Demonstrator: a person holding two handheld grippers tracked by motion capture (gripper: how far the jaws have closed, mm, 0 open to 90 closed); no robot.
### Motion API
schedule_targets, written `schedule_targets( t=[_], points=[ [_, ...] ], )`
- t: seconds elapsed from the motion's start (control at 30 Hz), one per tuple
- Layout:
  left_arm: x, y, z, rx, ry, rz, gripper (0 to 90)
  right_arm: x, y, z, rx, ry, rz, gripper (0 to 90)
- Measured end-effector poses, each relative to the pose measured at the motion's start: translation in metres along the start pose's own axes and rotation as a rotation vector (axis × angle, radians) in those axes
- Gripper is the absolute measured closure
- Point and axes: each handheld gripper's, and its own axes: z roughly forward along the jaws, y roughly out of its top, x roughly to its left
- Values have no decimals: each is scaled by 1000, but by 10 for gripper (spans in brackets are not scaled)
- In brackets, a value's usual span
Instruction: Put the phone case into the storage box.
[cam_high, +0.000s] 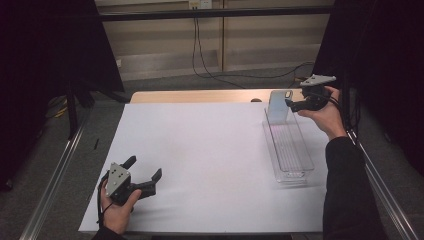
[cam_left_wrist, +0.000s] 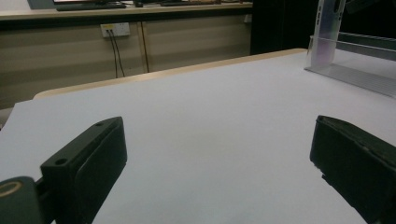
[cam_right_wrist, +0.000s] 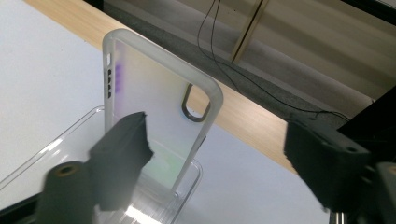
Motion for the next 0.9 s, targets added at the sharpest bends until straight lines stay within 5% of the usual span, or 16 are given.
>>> schedule_targets(
  t=[0.27, 0.9],
  points=[
    [-1, 0, 0, 1, 2, -3, 39, -2, 1, -5, -31, -7, 50, 84],
    [-1, 0, -1, -7, -6, -1, 38, 3, -3, -13, -58, -7, 111, 23]
  ],
)
